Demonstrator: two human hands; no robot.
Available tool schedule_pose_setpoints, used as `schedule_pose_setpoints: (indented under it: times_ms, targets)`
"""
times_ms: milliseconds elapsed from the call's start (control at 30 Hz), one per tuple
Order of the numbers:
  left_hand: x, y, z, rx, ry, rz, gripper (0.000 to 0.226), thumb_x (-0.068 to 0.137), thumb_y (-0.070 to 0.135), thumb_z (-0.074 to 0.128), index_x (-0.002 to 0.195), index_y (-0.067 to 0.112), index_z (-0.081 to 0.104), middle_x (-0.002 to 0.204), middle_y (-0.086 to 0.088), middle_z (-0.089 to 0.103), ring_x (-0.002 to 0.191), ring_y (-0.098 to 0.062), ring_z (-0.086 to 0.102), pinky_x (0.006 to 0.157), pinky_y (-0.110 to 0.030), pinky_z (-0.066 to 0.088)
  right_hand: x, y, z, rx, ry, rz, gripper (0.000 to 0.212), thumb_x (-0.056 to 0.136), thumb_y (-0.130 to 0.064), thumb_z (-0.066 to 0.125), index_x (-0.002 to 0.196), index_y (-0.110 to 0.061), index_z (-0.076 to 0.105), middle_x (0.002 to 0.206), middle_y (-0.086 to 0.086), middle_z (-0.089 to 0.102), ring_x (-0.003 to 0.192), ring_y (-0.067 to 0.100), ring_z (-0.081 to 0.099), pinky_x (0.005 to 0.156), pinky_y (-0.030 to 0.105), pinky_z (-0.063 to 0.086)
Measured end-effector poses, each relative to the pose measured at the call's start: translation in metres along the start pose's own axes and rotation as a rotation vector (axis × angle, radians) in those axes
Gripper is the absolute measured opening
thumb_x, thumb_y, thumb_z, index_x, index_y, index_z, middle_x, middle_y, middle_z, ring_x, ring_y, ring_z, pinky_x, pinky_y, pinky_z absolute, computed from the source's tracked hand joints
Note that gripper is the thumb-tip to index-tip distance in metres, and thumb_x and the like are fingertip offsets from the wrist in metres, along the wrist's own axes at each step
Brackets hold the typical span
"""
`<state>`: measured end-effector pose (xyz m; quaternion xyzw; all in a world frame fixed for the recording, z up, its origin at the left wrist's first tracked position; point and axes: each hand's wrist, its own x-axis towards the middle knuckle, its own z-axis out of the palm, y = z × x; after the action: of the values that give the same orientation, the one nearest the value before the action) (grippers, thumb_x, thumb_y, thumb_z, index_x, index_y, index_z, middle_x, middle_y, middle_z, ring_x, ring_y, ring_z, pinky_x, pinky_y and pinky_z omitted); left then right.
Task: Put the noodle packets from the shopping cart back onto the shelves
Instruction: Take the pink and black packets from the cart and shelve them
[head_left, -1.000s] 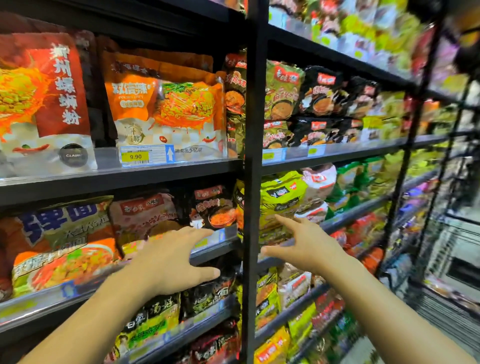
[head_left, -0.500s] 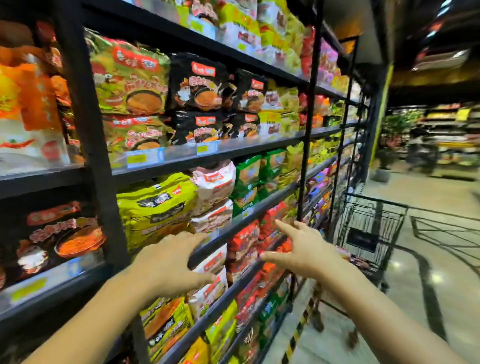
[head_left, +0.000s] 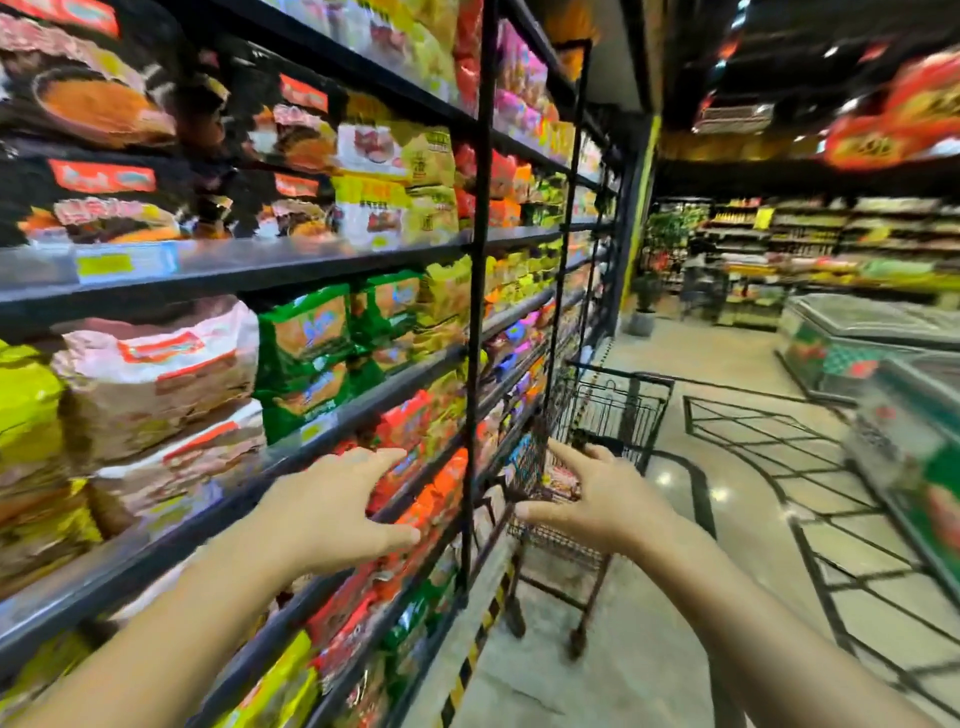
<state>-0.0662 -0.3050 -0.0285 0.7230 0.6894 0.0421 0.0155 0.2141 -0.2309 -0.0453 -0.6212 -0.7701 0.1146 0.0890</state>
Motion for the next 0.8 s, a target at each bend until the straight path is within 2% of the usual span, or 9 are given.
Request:
schedule_pose_setpoints:
  times_ms: [133,167,233,300,533,800]
  targets:
    - [0.052,0.022,0.016,-0.042,-0.005,0.045,0.095,0.079,0.079,0.056,0.157,0.045,0.014,0.162,0.015,0.03,0.145,-0.013,0.038,0.108,-0.041,0.045,0.03,0.035,0.004,0.003,0.012,0.036,0.136,0.04,-0.11,0.035,0.159,-0.048,0.016,0.168,0.012,0.021,0.155,0.03,0.021,0.12,0.05,0.033]
    - [0.065,0.025,0.02,-0.044,-0.013,0.056,0.095,0.079,0.08,0.055,0.157,0.045,0.014,0.162,0.015,0.029,0.145,-0.014,0.037,0.11,-0.042,0.044,0.038,0.04,0.005,0.016,0.001,0.05,0.134,0.042,-0.109,0.039,0.159,-0.048,0.016,0.168,0.011,0.021,0.155,0.029,0.02,0.12,0.051,0.032]
    - [0.097,0.033,0.028,-0.046,-0.028,0.076,0.095,0.079,0.081,0.054,0.157,0.046,0.013,0.163,0.015,0.028,0.147,-0.015,0.035,0.111,-0.045,0.042,0.058,0.053,0.006,0.03,-0.018,0.09,0.117,0.06,-0.097,0.054,0.159,-0.046,0.017,0.168,0.011,0.021,0.155,0.03,0.02,0.121,0.049,0.031]
    - [0.132,0.04,0.037,-0.048,-0.046,0.102,0.095,0.079,0.08,0.055,0.157,0.044,0.013,0.163,0.013,0.028,0.147,-0.016,0.034,0.111,-0.045,0.042,0.082,0.066,0.008,0.026,-0.017,0.111,0.111,0.067,-0.09,0.06,0.159,-0.045,0.018,0.168,0.013,0.02,0.155,0.032,0.02,0.122,0.048,0.029]
    - [0.276,0.049,0.047,-0.051,-0.077,0.208,0.101,0.08,0.078,0.058,0.159,0.039,0.01,0.163,0.008,0.029,0.147,-0.021,0.036,0.111,-0.048,0.042,0.185,0.096,-0.007,0.028,-0.014,0.223,0.108,0.074,-0.081,0.065,0.161,-0.043,0.015,0.169,0.013,0.018,0.155,0.03,0.022,0.119,0.04,0.03]
    - [0.434,0.057,0.053,-0.027,-0.073,0.308,0.103,0.076,0.08,0.057,0.159,0.036,0.014,0.162,0.007,0.031,0.147,-0.02,0.037,0.111,-0.046,0.043,0.306,0.131,-0.006,0.01,0.041,0.359,0.113,0.064,-0.094,0.057,0.158,-0.051,0.012,0.168,0.004,0.023,0.153,0.027,0.026,0.112,0.048,0.04]
